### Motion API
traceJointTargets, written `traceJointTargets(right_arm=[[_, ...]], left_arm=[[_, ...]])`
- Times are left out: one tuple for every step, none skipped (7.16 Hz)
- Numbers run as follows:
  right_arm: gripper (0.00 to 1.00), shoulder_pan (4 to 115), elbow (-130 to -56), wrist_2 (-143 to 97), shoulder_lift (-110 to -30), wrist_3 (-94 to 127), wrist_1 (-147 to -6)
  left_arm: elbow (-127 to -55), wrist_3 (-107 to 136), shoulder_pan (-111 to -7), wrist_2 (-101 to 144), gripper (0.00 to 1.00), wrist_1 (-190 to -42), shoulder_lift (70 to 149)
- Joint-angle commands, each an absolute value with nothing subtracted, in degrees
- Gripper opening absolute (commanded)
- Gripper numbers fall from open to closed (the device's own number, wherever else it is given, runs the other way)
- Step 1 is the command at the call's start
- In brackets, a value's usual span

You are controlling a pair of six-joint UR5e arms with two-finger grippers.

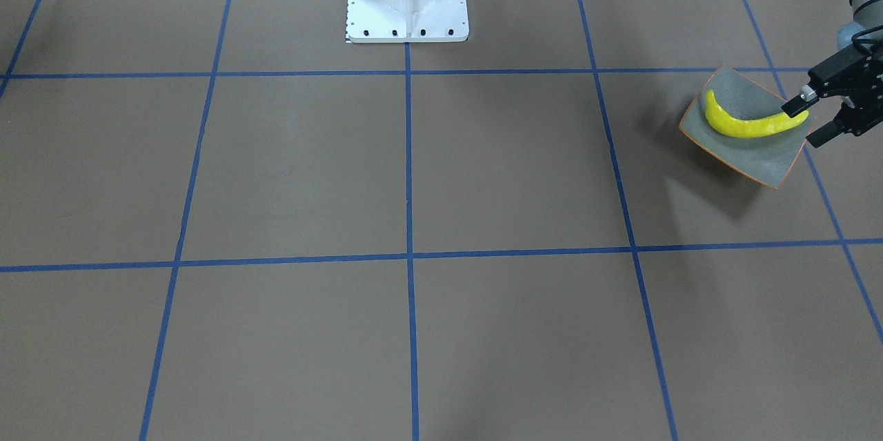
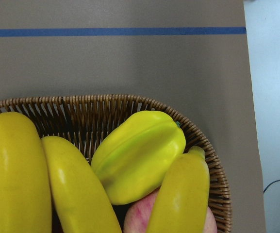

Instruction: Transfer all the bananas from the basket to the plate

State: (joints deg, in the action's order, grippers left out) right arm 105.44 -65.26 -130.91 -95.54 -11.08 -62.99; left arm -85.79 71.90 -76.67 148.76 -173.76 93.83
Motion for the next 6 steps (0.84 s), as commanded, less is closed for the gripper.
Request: traceJointTargets(right_arm=[[0.39,104.3,-64.7,-131.0,-95.6,-11.1,-62.9],[0.4,103.9,-64.2,-130.8,-95.6,-11.2,-61.8],[0.39,103.8,-63.3,-130.2,-95.6,-11.2,-60.2],[0.14,103.8,-63.5,-128.9,-95.5,-11.2,-60.0],[0.0,103.8,-64.2,-128.3,-95.5,-11.6,-59.9],[0.0,103.8,-65.3,-128.3,-95.4,-11.8,-59.6]], left_arm=[[-85.8,71.9,-76.6,148.7,0.99,-173.8,94.0],[-85.7,71.9,-76.6,148.7,0.99,-173.8,94.0],[-85.7,71.9,-76.6,148.7,0.99,-173.7,94.0],[-85.6,71.9,-76.6,148.7,0.99,-173.7,94.0],[-85.5,71.9,-76.6,148.7,0.99,-173.7,94.0],[-85.4,71.9,-76.6,148.7,0.99,-173.7,93.9]])
